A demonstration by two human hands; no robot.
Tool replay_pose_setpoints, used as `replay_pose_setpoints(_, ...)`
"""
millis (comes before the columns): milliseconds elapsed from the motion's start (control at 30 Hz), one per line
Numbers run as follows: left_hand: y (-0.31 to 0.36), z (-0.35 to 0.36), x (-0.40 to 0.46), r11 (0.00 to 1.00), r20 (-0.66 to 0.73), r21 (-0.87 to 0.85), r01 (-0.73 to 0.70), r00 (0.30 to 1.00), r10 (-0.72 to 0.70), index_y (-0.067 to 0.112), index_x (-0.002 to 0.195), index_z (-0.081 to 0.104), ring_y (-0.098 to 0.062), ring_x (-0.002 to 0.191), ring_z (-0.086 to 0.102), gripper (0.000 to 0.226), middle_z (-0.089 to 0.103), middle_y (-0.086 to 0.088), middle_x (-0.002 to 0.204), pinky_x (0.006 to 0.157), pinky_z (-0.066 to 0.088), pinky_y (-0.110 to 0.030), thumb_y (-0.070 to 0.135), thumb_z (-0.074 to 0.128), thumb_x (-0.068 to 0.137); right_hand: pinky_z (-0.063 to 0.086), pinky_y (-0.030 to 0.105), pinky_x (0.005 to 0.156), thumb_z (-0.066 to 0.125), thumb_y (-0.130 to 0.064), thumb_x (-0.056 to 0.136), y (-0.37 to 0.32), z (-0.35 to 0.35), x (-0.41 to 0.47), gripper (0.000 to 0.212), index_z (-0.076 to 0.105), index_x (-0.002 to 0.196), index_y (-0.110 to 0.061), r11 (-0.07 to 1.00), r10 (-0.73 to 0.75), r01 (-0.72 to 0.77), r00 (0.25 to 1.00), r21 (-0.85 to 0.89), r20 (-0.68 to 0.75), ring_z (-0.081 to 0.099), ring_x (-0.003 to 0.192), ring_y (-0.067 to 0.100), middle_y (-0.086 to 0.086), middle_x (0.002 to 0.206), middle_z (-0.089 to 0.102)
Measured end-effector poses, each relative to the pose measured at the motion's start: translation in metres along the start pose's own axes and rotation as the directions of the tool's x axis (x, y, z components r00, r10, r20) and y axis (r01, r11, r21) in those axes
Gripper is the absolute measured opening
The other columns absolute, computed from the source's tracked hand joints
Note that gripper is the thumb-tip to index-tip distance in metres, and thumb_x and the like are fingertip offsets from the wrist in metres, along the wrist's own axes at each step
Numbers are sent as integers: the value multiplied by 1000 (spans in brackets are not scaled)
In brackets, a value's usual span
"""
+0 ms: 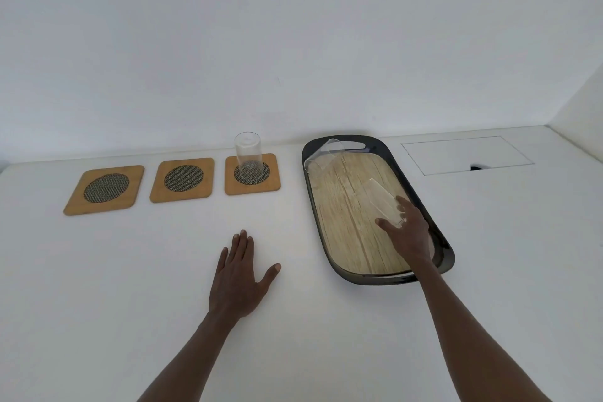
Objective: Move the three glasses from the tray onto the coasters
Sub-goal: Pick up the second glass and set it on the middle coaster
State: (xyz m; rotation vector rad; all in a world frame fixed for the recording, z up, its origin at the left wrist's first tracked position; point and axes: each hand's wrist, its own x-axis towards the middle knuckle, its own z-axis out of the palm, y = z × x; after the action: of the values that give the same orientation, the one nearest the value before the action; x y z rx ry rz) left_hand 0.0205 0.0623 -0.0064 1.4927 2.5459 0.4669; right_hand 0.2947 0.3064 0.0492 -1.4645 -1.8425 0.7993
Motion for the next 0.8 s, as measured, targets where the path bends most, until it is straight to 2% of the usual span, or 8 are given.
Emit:
replay_pose_setpoints(167, 0, -1, -1, 1000, 2, 6, -2, 1000, 2, 10, 157, 10, -10, 152, -8, 106, -2, 0, 166, 125, 3, -35, 85, 11, 82, 49, 30, 87, 84, -35, 76, -26, 7, -7, 73, 51, 139, -21, 979, 33, -21, 998, 203, -59, 61, 111, 18, 4, 130, 64)
replay_pose_setpoints(300, 1, -2, -1, 1000, 1, 4, -3, 1000, 3, 10, 157, 10, -10, 152, -8, 106, -3, 1, 166, 124, 1, -33, 85, 10, 82, 49, 22, 76, 86, -38, 72, -47, 12, -15, 73, 48, 133, -24, 950, 45, -12, 994, 311, -100, 63, 109, 20, 2, 128, 64)
replay_pose_setpoints(400, 1, -2, -1, 1000, 4, 6, -1, 1000, 1, 10, 157, 9, -9, 152, -9, 107, -4, 1, 166, 124, 0, -33, 86, 9, 81, 47, 18, 72, 86, -39, 72, -58, 15, -20, 69, 48, 128, -24, 937, 34, 10, 992, 350, -119, 64, 106, 20, -4, 124, 62)
replay_pose_setpoints(567, 0, -1, -1, 1000, 10, 13, 5, 1000, -5, 11, 157, 8, -9, 151, -10, 106, -5, 2, 166, 124, 0, -33, 86, 9, 81, 51, 22, 72, 87, -37, 72, -70, 15, -22, 66, 49, 125, -28, 915, 32, 28, 989, 403, -143, 66, 102, 18, -11, 119, 60)
replay_pose_setpoints(733, 0, -1, 0, 1000, 14, 6, 6, 1000, -6, 11, 157, 8, -8, 151, -11, 107, -5, 2, 165, 124, 1, -33, 86, 9, 81, 50, 10, 62, 86, -35, 73, -75, 13, -21, 66, 51, 128, -30, 900, 21, 41, 990, 434, -137, 63, 105, 15, -9, 124, 59)
replay_pose_setpoints(800, 0, -2, 0, 1000, 15, 6, 4, 1000, -4, 11, 157, 8, -8, 151, -11, 108, -6, 2, 165, 124, 0, -33, 87, 8, 80, 51, 12, 65, 86, -32, 74, -78, 13, -21, 65, 51, 129, -30, 890, 21, 43, 991, 454, -135, 63, 106, 16, -7, 125, 59)
